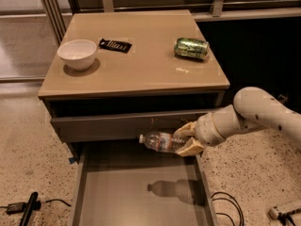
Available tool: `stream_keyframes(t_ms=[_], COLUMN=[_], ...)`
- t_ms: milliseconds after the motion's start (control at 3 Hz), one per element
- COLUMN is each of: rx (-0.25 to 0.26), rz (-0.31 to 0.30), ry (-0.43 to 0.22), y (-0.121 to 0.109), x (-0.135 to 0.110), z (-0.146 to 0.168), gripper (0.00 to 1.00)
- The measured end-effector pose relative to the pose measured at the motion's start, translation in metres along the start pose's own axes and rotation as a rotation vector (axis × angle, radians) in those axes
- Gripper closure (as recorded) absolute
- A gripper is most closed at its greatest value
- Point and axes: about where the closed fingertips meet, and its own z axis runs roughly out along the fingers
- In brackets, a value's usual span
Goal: Pick water bottle from middle drawer and place on counter
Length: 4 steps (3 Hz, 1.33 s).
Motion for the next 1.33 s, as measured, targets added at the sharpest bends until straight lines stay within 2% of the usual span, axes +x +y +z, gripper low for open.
stream_keyframes(t_ms=[333, 667, 1000, 1333], rx=[0.002, 0.048, 0.132, 0.171], rz=[-0.003, -0.078, -0.185, -0.235], ry=[0.002, 0.054, 0.128, 0.167], y=[0.0, 0.002, 0.013, 0.016], x=[-0.001, -0.038, -0.101, -0.128], z=[-0.001, -0.028, -0.072, -0.093], gripper=[1.0, 1.0, 1.0, 1.0])
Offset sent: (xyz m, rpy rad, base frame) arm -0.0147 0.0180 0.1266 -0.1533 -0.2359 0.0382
